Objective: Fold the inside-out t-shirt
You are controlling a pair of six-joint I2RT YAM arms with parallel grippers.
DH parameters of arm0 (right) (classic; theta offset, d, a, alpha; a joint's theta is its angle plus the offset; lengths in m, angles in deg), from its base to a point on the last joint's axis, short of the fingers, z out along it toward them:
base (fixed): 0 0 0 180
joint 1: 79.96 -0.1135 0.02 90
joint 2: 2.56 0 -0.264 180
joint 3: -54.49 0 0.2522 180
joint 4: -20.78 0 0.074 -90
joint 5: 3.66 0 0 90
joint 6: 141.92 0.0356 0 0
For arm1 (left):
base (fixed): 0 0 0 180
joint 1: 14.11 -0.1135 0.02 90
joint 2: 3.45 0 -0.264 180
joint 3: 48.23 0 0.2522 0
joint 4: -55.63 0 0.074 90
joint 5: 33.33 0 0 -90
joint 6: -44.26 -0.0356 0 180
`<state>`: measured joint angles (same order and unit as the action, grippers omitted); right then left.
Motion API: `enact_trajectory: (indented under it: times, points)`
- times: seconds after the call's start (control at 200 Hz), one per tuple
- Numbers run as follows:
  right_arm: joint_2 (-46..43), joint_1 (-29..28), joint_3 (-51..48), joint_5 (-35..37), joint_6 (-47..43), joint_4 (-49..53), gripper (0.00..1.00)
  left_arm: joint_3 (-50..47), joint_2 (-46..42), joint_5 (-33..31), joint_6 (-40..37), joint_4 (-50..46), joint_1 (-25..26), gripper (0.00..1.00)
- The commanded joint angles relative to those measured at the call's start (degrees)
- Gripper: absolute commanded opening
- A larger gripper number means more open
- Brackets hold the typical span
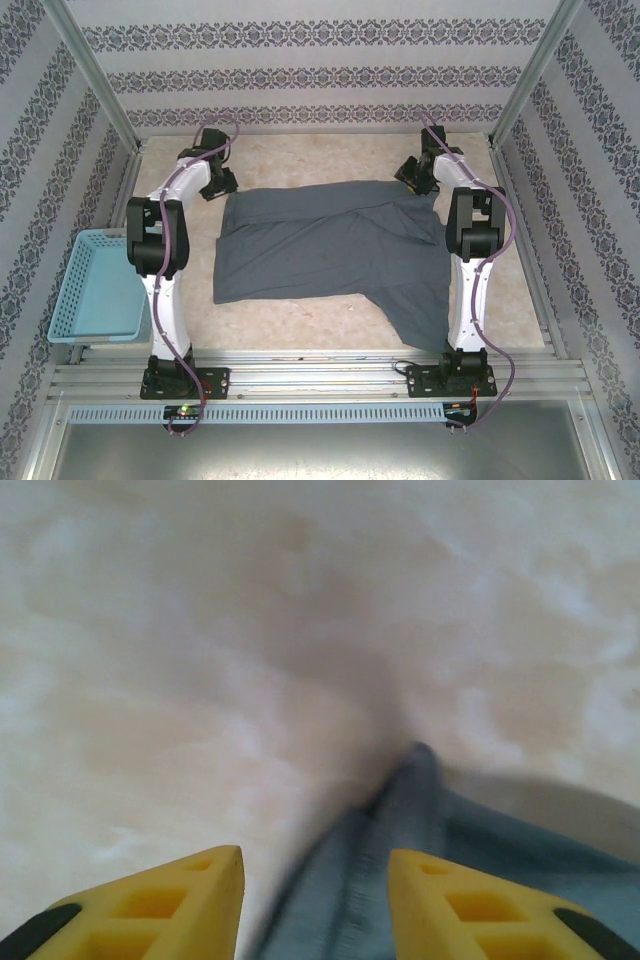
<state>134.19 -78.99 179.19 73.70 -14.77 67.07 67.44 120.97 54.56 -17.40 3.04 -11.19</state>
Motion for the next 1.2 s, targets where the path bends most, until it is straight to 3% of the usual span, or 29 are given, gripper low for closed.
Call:
enact_trajectory:
  times: [0.0,0.12,0.4,0.575,0.754,0.934,0.984,1.109,1.194]
  points:
    - [0.4,-0.6,-1.1,2.7,-1.0,2.5,0.44,2.4,2.1,1.5,-1.2,-0.4,1.1,0.46]
    - [0.5,-0.5,-1.2,3.1,-0.9,2.7,0.44,5.1,5.6,2.1,-1.3,-1.1,1.1,0.43]
    - [0.0,0.4,-1.5,5.4,-0.1,3.6,0.44,5.9,6.8,3.6,-0.2,0.0,-1.8,0.10]
    - [0.4,0.4,-0.7,5.9,-0.3,4.1,0.43,2.8,4.3,9.0,1.0,4.6,-4.6,0.00]
    - [1.6,0.4,1.4,5.2,-0.5,4.6,0.43,2.4,3.5,12.4,0.9,7.1,-6.3,0.00]
    - [2.5,0.4,5.3,2.5,-2.5,4.4,0.44,3.0,3.4,13.9,0.6,7.9,-6.9,0.16]
    - [2.0,0.5,6.4,3.2,-3.3,5.3,0.44,3.4,2.8,12.1,0.8,6.8,-7.2,0.25]
    - [-2.3,0.4,5.4,4.4,-6.0,5.8,0.47,3.0,-1.2,5.0,2.0,2.2,-7.4,0.35]
    - [-7.0,0.0,1.2,5.3,-7.4,3.7,0.49,-2.3,-6.5,5.9,2.6,4.5,-6.8,0.39]
